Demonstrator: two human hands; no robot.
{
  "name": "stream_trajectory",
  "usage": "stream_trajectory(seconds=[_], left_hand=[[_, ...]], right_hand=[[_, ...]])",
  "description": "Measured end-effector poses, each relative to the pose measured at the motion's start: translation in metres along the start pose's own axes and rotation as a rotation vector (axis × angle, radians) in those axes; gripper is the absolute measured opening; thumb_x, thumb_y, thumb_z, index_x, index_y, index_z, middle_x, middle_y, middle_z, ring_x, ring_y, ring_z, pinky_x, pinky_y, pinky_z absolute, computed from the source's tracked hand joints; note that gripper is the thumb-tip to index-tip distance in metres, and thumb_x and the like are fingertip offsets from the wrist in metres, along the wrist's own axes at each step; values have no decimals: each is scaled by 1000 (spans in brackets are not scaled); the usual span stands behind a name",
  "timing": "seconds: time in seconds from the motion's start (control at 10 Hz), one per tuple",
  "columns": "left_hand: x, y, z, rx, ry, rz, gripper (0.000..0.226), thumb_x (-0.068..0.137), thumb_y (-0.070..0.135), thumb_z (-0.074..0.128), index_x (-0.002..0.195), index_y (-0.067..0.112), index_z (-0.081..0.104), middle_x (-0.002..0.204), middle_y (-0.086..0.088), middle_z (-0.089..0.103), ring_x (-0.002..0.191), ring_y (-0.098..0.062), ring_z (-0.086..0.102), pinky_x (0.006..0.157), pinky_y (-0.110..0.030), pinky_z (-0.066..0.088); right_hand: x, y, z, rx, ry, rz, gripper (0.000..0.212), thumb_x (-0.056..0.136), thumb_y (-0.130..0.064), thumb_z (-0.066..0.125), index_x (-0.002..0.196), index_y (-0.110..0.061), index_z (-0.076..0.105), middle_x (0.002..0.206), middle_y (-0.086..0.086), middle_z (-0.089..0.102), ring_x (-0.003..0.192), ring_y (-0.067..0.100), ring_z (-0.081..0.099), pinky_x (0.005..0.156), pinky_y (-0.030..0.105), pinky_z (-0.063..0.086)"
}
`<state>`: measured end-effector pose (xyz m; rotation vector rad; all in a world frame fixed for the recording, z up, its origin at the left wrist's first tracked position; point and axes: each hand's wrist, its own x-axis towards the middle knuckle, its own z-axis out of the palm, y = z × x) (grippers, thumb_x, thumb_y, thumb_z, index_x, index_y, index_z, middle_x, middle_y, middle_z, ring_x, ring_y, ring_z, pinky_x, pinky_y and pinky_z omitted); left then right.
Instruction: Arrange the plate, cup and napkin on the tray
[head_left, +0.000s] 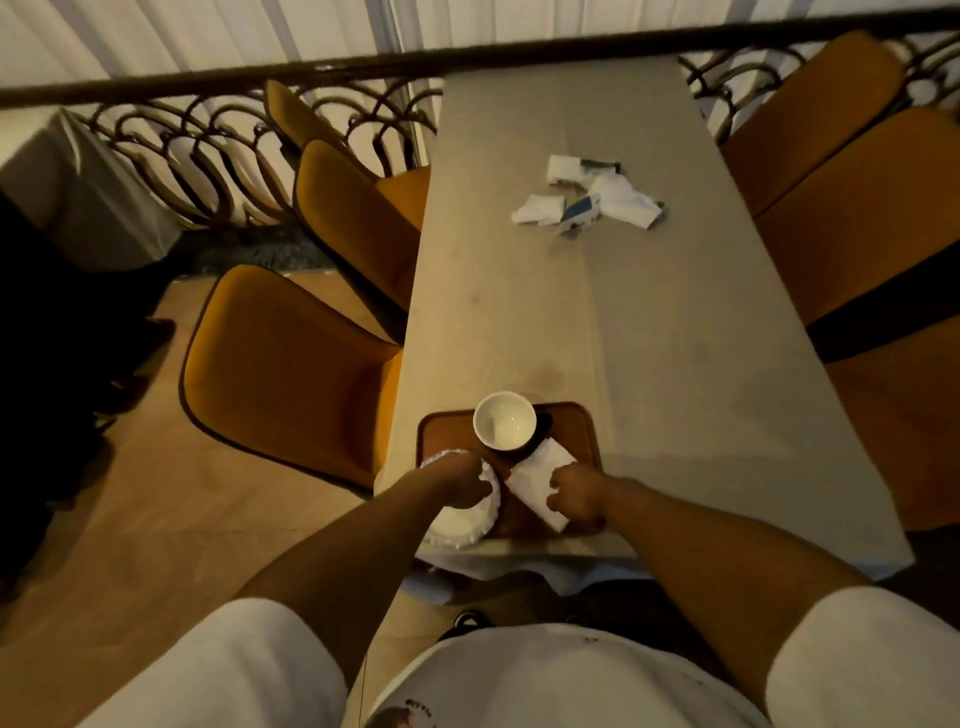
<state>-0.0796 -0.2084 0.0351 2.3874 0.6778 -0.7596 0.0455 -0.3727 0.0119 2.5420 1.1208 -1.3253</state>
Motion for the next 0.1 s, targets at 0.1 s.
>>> stream_trajectory(seconds=[0.1], left_hand=[[-4,13,-32,-80,-243,-124,47,97,33,53,139,11,46,136,-11,52,126,-27,49,109,-43,35]], right_hand=[[-5,-10,-36,20,-92,46,46,89,-26,63,130,-7,57,135,15,59,122,34,58,96,40,47]])
